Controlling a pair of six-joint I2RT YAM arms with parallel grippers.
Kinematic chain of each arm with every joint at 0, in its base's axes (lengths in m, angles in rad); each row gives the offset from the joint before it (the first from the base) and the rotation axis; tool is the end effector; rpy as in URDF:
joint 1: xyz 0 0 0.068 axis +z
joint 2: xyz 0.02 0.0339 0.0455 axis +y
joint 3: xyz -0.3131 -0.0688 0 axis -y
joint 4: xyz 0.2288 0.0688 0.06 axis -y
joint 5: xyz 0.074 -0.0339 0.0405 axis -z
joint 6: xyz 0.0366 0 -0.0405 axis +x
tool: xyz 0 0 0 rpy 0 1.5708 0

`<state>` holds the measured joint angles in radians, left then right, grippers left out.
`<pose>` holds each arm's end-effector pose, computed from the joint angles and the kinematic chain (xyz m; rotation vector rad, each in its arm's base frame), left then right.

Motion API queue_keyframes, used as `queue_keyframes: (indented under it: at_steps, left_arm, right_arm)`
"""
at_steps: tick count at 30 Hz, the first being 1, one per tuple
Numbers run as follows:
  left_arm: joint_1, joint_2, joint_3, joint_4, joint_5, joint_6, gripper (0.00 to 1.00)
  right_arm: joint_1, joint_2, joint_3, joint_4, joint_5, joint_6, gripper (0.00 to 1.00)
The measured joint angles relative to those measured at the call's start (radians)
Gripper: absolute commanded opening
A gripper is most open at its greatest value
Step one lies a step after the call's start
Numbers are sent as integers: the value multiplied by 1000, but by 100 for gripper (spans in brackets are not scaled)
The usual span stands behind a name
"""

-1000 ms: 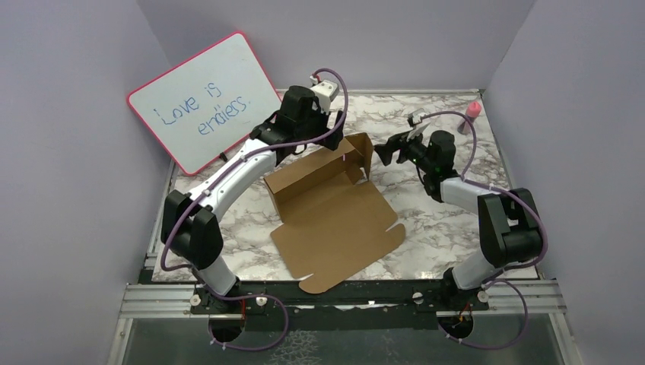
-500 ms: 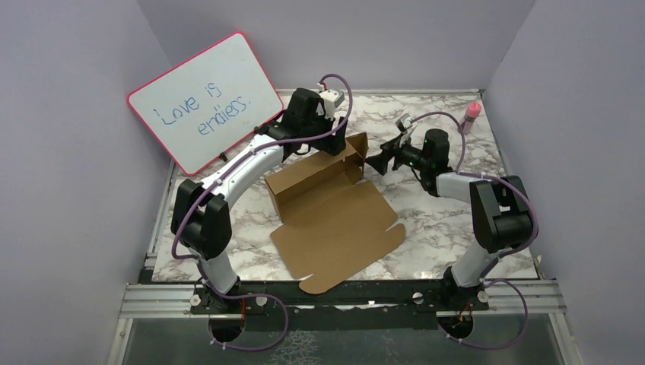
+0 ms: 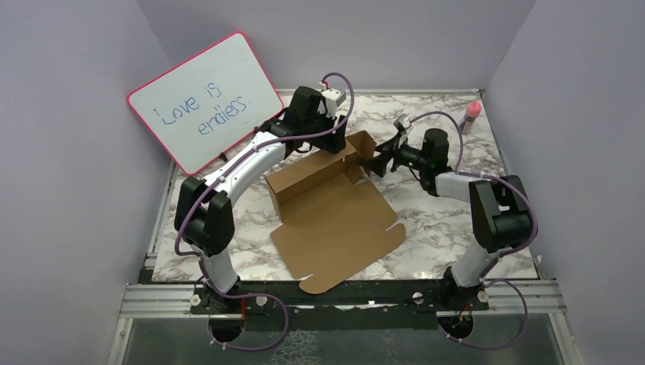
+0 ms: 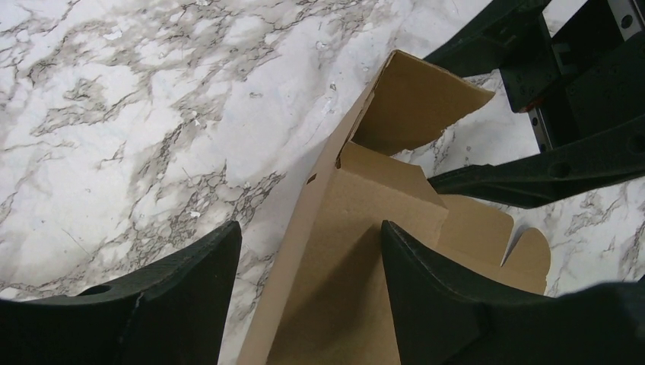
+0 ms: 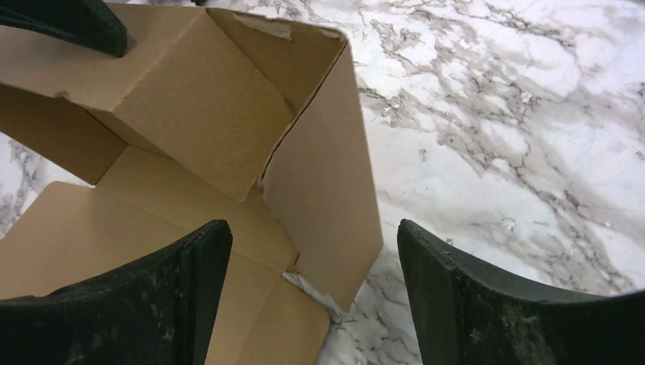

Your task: Fold the paper box

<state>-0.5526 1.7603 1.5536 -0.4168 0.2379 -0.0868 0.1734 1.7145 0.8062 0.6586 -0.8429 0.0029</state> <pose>0.3395 -0.2195 0.3688 0.6501 2.1466 -0.6146 0.3382 0.0870 0.2556 -0.7437 1.6634 0.8861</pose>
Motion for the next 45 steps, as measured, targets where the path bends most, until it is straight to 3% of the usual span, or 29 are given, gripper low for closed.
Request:
queue_keyframes:
  at_steps: [7,8,16,19,34,45]
  left_arm:
    - [0,8,4,-5,-5,-8,66]
    - [0,8,4,-6,-6,-10,66]
    - [0,8,4,-6,-18,-21,66]
    - [0,8,4,-6,-31,-27,66]
    - [1,8,9,1,-98,-77,62]
    - [-14,-28,-59,58,-112,-109,57]
  right_arm:
    - [29,-93,-104,35,141,65,70]
    - [51,-105,-106,47,224,77,61]
    - [99,-115,-125,44,340,89,10]
    - [117,-153,-138,16,383,102,2]
    - [274,-351,-235,-119,679,158,1]
    - [367,-354,-203,-193,837,320,1]
